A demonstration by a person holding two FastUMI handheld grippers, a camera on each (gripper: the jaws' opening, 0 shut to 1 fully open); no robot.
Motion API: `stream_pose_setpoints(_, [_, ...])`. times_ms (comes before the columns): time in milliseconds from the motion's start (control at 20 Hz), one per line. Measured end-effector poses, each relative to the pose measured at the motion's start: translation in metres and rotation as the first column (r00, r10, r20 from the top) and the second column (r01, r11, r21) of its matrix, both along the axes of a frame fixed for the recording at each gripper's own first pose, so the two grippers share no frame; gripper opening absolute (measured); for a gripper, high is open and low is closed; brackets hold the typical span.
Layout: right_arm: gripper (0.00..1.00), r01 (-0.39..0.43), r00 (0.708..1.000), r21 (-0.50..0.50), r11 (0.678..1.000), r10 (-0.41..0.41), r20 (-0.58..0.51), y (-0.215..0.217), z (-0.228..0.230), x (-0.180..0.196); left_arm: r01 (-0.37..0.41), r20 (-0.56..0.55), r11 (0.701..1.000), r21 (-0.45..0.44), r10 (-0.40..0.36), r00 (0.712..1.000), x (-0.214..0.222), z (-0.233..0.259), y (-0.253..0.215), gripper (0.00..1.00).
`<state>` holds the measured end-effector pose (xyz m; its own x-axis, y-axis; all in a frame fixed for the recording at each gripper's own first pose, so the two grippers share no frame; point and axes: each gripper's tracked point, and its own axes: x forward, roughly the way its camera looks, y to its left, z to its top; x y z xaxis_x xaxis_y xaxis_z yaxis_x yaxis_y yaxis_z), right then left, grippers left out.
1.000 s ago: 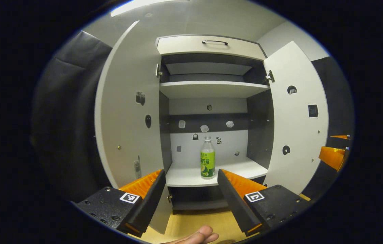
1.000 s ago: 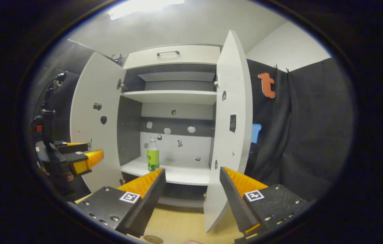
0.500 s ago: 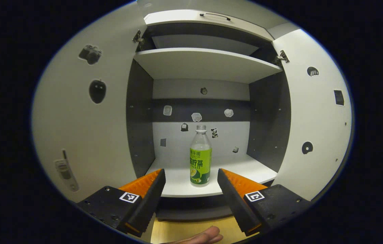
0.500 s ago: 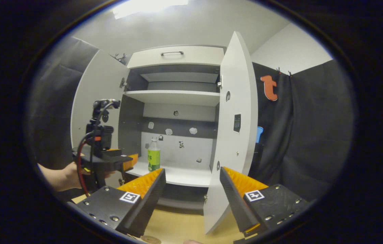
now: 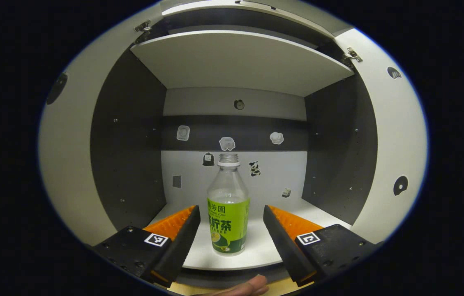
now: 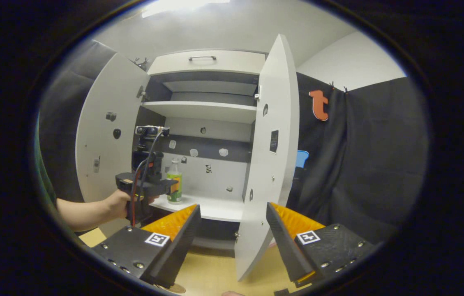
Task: Grasp the bottle in the cabinet with the left hand and place it on the coaster, then close the right door with the right hand and the left door with the left hand.
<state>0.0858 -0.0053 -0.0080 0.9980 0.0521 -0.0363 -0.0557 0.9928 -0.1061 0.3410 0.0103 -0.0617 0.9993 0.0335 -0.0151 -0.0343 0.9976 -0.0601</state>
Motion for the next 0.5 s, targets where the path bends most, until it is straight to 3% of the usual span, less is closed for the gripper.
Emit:
stream_pose_setpoints(250, [0.95,0.055,0.998,0.034,0.998,-0.054,-0.043,-0.014,-0.012,0.004,-0.023,-0.020,1.000,-0.012,0.023,1.000,0.036,-0.013,0.008,0.98])
stream_pose_setpoints(400, [0.97,0.078,0.995,0.043,0.996,-0.075,-0.063,-0.021,-0.018,0.003,-0.056,-0.015,0.998,0.027,0.057,0.998,0.050,-0.017,0.018,0.98])
stream_pose_setpoints(450, [0.97,0.082,0.995,0.041,0.996,-0.080,-0.065,-0.022,-0.019,0.001,-0.051,0.004,0.999,0.009,0.051,0.999,0.050,-0.014,0.018,0.96])
stream_pose_setpoints(500, [0.97,0.083,0.995,0.042,0.996,-0.080,-0.066,-0.023,-0.020,-0.002,-0.004,0.018,1.000,-0.011,0.005,1.000,0.053,-0.012,0.007,0.87])
